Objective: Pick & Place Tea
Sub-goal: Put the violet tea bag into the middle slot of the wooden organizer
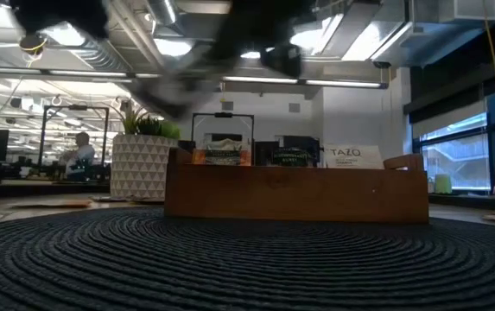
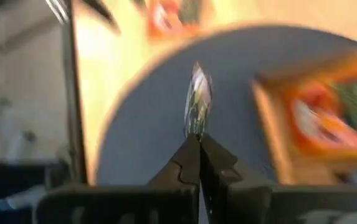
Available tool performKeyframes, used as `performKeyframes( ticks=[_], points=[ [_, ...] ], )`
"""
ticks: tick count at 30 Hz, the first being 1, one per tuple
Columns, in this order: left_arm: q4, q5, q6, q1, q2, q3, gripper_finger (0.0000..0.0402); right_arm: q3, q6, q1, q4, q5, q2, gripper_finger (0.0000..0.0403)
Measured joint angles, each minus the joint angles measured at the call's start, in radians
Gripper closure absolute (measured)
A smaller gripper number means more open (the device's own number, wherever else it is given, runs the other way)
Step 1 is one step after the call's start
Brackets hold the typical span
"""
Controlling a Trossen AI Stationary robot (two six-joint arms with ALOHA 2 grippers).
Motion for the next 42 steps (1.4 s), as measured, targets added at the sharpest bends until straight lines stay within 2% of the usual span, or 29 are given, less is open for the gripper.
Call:
performKeyframes(
  ticks=[5,8,11,17,22,28,42],
  points=[
    [-0.001,-0.038,0.17,0.049,-0.068,0.001,0.0317,0.0,-0.02,-0.06,-0.302,0.071,-0.107,0.0399],
    [-0.002,-0.037,0.256,0.081,-0.078,0.001,0.0318,0.0,-0.095,-0.074,-0.393,0.109,-0.131,0.0399],
    [-0.003,-0.037,0.307,0.118,-0.078,0.001,0.0318,-0.001,-0.198,-0.08,-0.454,0.09,-0.129,0.0399],
    [-0.01,0.002,0.379,0.174,-0.074,0.001,0.0318,-0.001,-0.385,-0.085,-0.454,0.085,-0.072,0.0399],
    [-0.01,0.007,0.407,0.194,-0.073,0.001,0.0318,-0.001,-0.418,-0.085,-0.451,0.085,-0.034,0.0399],
    [-0.01,0.005,0.425,0.198,-0.073,0.002,0.0318,-0.001,-0.459,-0.089,-0.442,0.171,-0.022,0.0395],
    [-0.011,0.004,0.425,0.198,-0.073,0.002,0.0318,-0.002,-0.497,-0.119,-0.429,0.129,-0.014,0.039]
  ],
)
